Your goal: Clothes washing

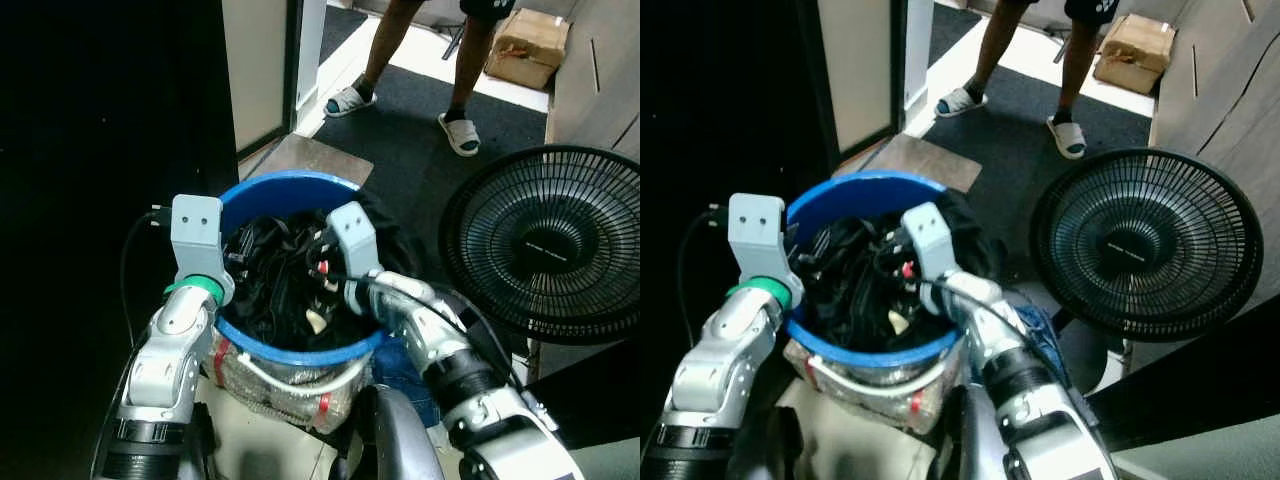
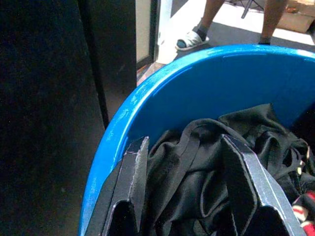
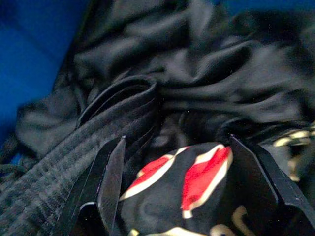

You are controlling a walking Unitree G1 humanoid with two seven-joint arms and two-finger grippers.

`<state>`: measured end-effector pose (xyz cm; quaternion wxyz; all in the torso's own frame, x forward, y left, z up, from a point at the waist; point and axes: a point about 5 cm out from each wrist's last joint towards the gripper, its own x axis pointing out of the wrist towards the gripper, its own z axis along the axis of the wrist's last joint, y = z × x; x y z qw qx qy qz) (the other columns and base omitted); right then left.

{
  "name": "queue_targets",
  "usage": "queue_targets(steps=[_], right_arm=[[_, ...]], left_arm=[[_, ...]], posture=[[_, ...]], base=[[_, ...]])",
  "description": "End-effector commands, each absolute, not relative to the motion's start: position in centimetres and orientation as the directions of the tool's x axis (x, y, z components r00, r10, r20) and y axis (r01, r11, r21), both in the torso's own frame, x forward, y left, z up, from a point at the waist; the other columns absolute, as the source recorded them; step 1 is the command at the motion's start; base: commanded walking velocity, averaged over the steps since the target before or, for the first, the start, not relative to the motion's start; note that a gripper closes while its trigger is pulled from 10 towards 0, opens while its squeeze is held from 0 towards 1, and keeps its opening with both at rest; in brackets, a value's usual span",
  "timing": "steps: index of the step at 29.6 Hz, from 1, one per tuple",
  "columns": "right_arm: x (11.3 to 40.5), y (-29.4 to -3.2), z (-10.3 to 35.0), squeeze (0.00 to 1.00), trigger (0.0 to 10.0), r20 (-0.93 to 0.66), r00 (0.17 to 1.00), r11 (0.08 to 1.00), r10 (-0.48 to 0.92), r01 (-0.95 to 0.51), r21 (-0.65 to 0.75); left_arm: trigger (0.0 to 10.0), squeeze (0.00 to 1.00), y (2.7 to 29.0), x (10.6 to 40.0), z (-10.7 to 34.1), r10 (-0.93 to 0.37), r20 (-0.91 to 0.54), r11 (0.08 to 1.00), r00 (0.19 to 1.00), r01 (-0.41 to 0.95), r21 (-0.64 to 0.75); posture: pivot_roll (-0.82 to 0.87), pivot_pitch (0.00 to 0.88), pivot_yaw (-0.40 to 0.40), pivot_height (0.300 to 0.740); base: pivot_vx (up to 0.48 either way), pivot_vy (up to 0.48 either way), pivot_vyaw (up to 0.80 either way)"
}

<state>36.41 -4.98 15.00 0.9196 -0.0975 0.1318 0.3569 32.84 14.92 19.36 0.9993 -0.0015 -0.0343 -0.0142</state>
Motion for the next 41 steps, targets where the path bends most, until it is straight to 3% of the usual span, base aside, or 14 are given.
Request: queue_targets(steps=[1,9,14,15,17,18,20,21,22,30,34,39,40,41], right_arm=[[35.2,-4.8,11.9,0.0,10.0,-0.415,0.65,0.685,0.637,-0.724,-0.084],[33.1,-4.2,11.0,0.0,10.0,-0.449,0.579,0.58,0.68,-0.8,-0.152],[32.2,-4.6,10.9,0.0,10.0,-0.428,0.606,0.599,0.67,-0.783,-0.17],[32.2,-4.8,11.1,0.0,6.6,-0.408,0.627,0.616,0.663,-0.767,-0.178],[32.2,-5.0,11.5,0.0,6.6,-0.382,0.651,0.636,0.656,-0.749,-0.185],[32.4,-5.2,11.8,0.0,0.0,-0.36,0.672,0.655,0.647,-0.732,-0.189],[32.4,-5.3,12.1,0.0,0.0,-0.348,0.683,0.665,0.642,-0.722,-0.191],[32.6,-5.4,12.6,0.0,3.4,-0.32,0.699,0.676,0.639,-0.709,-0.198],[33.0,-5.4,13.4,0.0,10.0,-0.272,0.725,0.691,0.633,-0.688,-0.223],[33.7,-4.4,17.9,0.0,10.0,-0.058,0.75,0.717,0.659,-0.649,-0.254],[33.9,-4.1,19.9,0.0,10.0,-0.009,0.732,0.716,0.681,-0.669,-0.197],[34.7,-5.5,21.4,0.0,10.0,-0.016,0.747,0.724,0.664,-0.649,-0.235],[35.6,-7.5,21.6,0.0,10.0,-0.056,0.793,0.761,0.607,-0.6,-0.246],[35.6,-7.5,21.6,0.0,10.0,-0.056,0.793,0.761,0.607,-0.6,-0.246]], left_arm=[[10.0,0.0,15.1,32.5,17.4,-0.014,-0.031,1.0,0.999,0.014,-0.002],[10.0,0.0,14.3,32.4,17.6,-0.049,-0.032,0.999,0.998,0.05,0.004],[10.0,0.0,13.8,32.3,17.5,-0.068,-0.035,0.998,0.997,0.068,0.001],[10.0,0.0,13.6,32.3,17.5,-0.072,-0.036,0.997,0.997,0.072,0.0],[10.0,0.0,13.6,32.4,17.5,-0.076,-0.038,0.997,0.996,0.076,0.0],[10.0,0.0,13.5,32.4,17.6,-0.081,-0.039,0.997,0.996,0.081,0.0],[10.0,0.0,13.4,32.5,17.6,-0.084,-0.039,0.996,0.996,0.085,0.0],[10.0,0.0,13.4,32.6,17.6,-0.089,-0.039,0.996,0.995,0.089,0.001],[10.0,0.0,13.3,32.6,17.7,-0.092,-0.039,0.996,0.995,0.092,0.001],[10.0,0.0,13.0,32.7,17.8,-0.101,-0.036,0.995,0.994,0.101,0.003],[10.0,0.0,13.1,32.6,17.8,-0.102,-0.035,0.995,0.994,0.103,0.005],[10.0,0.0,13.1,32.5,17.8,-0.103,-0.037,0.995,0.994,0.104,0.008],[10.0,0.0,12.9,32.5,17.8,-0.106,-0.04,0.994,0.994,0.107,0.007],[10.0,0.0,12.9,32.5,17.8,-0.106,-0.04,0.994,0.994,0.107,0.007]], posture=[[0.12,0.251,-0.091,0.561],[0.12,0.253,-0.077,0.561],[0.11,0.252,-0.071,0.561],[0.11,0.251,-0.068,0.561],[0.11,0.25,-0.062,0.561],[0.1,0.247,-0.06,0.561],[0.1,0.246,-0.059,0.561],[0.1,0.244,-0.057,0.561],[0.1,0.242,-0.054,0.561],[0.11,0.235,-0.051,0.561],[0.12,0.234,-0.048,0.561],[0.12,0.234,-0.046,0.561],[0.11,0.236,-0.043,0.561],[0.11,0.236,-0.043,0.561]], base=[[0.0,0.0,0.0],[0.0,0.0,0.0],[0.0,0.0,0.0],[0.0,0.0,0.0],[0.0,0.0,0.0],[0.0,0.0,0.0],[0.0,0.0,0.0],[0.0,0.0,0.0],[0.0,0.0,0.0],[0.0,0.0,0.0],[0.0,0.0,0.0],[0.0,0.0,0.0],[0.0,0.0,0.0],[0.0,0.0,0.0]])
